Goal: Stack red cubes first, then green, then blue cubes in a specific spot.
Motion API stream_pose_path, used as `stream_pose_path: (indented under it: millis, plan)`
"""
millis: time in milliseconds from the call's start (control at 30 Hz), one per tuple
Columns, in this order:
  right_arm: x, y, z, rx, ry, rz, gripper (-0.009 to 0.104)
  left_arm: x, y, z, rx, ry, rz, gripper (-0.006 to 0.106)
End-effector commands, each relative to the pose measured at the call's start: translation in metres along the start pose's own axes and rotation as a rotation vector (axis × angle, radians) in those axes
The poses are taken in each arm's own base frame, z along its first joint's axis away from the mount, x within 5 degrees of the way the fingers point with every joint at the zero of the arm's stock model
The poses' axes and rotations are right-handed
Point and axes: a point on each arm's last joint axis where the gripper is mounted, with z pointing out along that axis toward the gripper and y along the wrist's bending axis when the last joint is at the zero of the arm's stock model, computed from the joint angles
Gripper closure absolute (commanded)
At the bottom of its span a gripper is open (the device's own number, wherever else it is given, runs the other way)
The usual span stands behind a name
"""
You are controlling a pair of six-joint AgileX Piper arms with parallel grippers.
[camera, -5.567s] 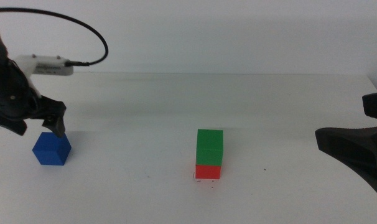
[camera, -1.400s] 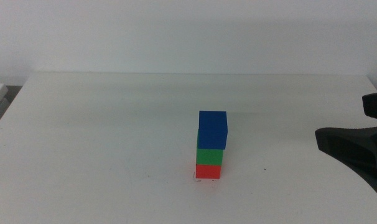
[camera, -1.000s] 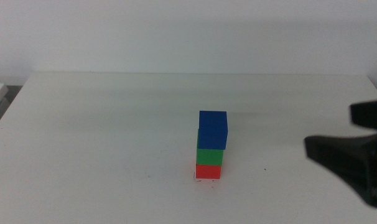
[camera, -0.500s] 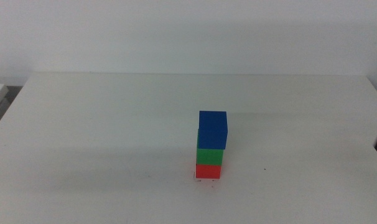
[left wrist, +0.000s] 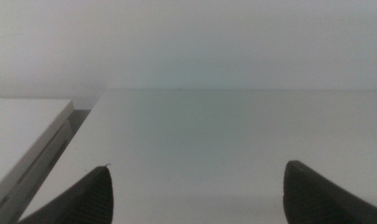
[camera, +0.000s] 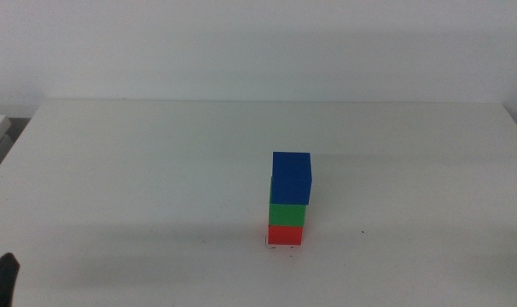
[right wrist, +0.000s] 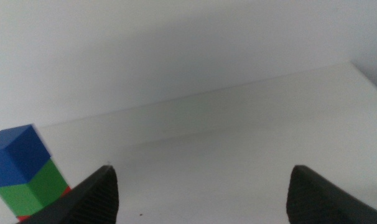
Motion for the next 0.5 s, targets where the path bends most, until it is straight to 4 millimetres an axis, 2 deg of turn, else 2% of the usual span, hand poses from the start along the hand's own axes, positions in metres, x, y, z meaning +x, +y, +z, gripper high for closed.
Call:
stream_pose_path:
  millis: [0,100,167,467]
  plan:
    - [0.0056,-0.0032,-0.0007,0.024,-0.017,-0.005,0.002,0.0075,0.0004,0.0028,0.0,-0.014,0.003,0.007]
    - [0.0076,-0.0046,-0.0001,0.043,-0.021,0.033,0.002,0.0099,0.0003,0.0046,0.004,-0.046,0.003,0.007]
    - [0.0107,-0.006,-0.0002,0.066,0.009,0.064,0.002,0.0135,0.0006,0.0047,0.0,-0.006,0.003,0.007]
    - [0.0092,-0.0068,-0.0002,0.081,-0.009,0.067,0.002,0.0114,0.0011,0.0046,-0.005,-0.03,0.035,0.007]
